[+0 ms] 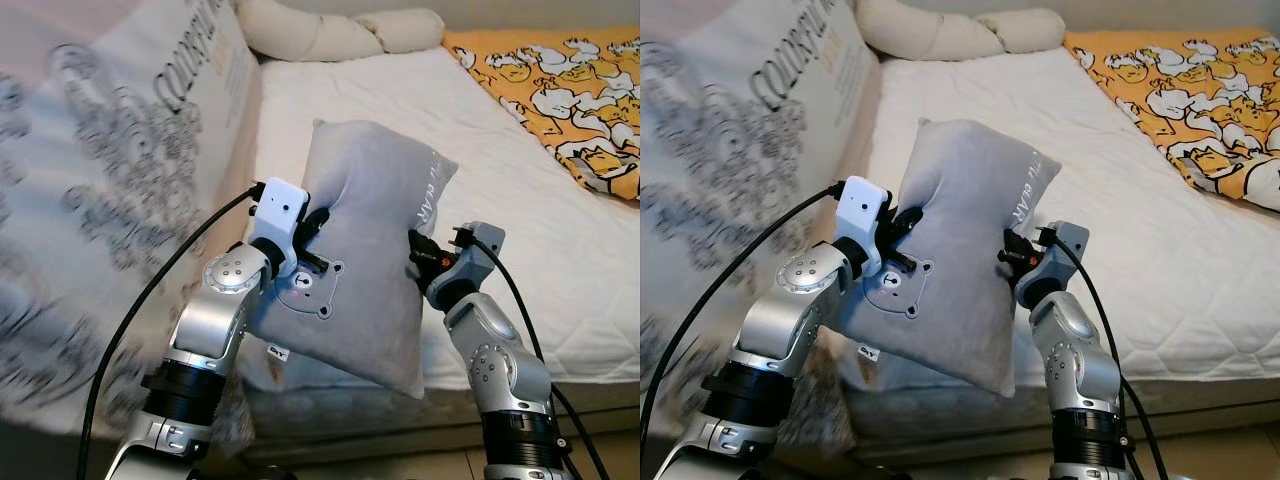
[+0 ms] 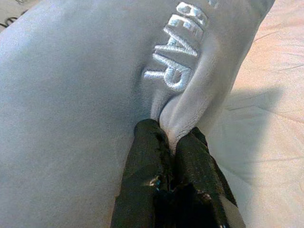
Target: Clean up the room
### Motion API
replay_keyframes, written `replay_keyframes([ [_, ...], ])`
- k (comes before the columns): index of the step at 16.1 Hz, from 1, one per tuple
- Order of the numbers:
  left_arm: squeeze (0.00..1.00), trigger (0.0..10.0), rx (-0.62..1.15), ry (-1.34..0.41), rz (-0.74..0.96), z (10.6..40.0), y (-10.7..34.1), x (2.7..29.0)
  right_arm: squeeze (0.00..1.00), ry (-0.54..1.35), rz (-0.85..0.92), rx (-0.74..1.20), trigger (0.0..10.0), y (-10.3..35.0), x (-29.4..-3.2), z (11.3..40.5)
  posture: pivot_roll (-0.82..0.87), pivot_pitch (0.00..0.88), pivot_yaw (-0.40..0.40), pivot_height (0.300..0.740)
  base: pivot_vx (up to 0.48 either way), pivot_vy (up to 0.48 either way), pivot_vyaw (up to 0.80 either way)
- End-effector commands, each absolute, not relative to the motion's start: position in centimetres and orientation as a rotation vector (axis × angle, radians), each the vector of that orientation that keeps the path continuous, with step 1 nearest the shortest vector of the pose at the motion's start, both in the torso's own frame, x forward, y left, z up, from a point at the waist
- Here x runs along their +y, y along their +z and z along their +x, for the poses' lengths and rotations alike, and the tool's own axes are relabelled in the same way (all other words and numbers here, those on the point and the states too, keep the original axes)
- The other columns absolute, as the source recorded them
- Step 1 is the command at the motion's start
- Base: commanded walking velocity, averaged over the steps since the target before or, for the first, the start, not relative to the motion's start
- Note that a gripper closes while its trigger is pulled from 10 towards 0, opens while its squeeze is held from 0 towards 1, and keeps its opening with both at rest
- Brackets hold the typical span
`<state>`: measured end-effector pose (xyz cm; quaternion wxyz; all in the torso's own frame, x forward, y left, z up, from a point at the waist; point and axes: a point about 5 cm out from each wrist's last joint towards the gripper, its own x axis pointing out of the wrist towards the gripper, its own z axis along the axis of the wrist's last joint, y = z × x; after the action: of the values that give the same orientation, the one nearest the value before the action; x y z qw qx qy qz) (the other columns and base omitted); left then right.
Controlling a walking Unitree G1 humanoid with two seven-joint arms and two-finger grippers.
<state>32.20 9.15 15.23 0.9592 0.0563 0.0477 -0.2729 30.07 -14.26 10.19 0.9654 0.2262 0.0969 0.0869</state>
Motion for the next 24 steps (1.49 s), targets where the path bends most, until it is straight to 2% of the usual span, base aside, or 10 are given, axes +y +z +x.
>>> replay_keyframes([
  [1, 0.00, 10.0, 0.049, -0.532, 0.112, 32.6, 16.3, 9.4, 0.00, 0.215, 0.450, 0.188, 10.0, 10.7, -13.6, 30.5, -0.01, 0.000, 0.033, 0.740, 0.281, 0.000, 0.00],
  [6, 0.00, 10.0, 0.052, -0.519, 0.137, 32.6, 16.3, 9.4, 0.00, 0.245, 0.420, 0.224, 10.0, 10.3, -13.4, 30.3, -0.01, 0.000, 0.028, 0.740, 0.163, 0.000, 0.00],
  [7, 0.00, 10.0, 0.051, -0.516, 0.146, 32.7, 16.2, 9.5, 0.98, 0.215, 0.413, 0.235, 10.0, 10.0, -13.8, 30.3, -0.01, 0.000, 0.029, 0.740, 0.000, 0.000, 0.00],
  [10, 0.00, 10.0, 0.063, -0.481, 0.191, 33.5, 16.0, 10.1, 1.00, 0.046, 0.349, 0.274, 10.0, 8.3, -16.4, 30.2, -0.01, 0.000, 0.029, 0.740, 0.000, 0.000, 0.00],
  [16, 0.00, 10.0, 0.045, -0.389, 0.262, 36.2, 16.6, 11.5, 1.00, 0.012, 0.337, 0.220, 10.0, 8.5, -18.4, 30.1, -0.03, 0.000, 0.040, 0.740, 0.000, 0.000, 0.00],
  [21, 0.00, 10.0, 0.049, -0.288, 0.332, 39.1, 17.1, 12.6, 1.00, 0.344, 0.232, 0.128, 10.0, 10.9, -17.0, 29.9, -0.06, 0.000, 0.046, 0.740, 0.000, 0.000, 0.00],
  [24, 0.00, 10.0, 0.086, -0.095, 0.402, 40.6, 17.9, 15.3, 1.00, 0.596, 0.158, 0.124, 10.0, 12.4, -17.5, 28.8, -0.09, 0.000, 0.058, 0.740, 0.000, 0.000, 0.00],
])
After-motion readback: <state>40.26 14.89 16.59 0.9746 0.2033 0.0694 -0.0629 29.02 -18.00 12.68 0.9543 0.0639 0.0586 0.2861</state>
